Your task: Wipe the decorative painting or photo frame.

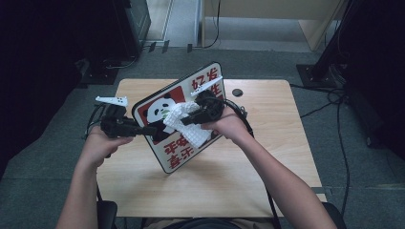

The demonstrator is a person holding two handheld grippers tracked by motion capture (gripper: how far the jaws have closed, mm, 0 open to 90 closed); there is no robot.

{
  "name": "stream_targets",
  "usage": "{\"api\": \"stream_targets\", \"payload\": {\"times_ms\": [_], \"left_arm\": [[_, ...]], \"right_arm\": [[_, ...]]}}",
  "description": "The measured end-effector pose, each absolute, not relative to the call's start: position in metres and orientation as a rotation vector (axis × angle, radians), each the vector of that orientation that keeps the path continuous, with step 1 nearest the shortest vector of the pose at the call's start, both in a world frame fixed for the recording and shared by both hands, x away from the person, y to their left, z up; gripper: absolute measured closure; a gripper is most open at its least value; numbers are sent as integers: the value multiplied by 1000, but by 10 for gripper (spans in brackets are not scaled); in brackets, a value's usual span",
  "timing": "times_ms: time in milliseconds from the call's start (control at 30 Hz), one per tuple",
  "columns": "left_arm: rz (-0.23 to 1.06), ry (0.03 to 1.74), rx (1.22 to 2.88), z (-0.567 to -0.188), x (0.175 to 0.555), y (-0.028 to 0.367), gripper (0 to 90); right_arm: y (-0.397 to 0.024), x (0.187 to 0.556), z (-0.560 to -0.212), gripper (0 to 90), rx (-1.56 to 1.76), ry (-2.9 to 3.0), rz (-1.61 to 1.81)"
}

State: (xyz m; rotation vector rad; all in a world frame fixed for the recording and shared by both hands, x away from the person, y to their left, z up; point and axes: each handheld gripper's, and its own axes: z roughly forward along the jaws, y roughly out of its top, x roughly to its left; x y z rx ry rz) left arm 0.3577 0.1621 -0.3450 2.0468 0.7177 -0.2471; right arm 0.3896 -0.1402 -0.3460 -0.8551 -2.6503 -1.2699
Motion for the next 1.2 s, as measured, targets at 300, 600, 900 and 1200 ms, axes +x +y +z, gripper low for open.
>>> {"api": "stream_targets", "payload": {"times_ms": [300,600,900,1200], "left_arm": [[-250,717,2047,-345,358,162,715],[-251,718,2047,-345,358,162,713],[-248,714,2048,-345,357,161,713],[-249,716,2046,-345,357,161,712]], "right_arm": [[-142,387,-358,792,-847,-2657,-1262],[-145,384,-372,792,-842,-2653,-1265],[-149,381,-387,793,-838,-2652,-1259],[-152,379,-403,793,-826,-2652,-1246]]}}
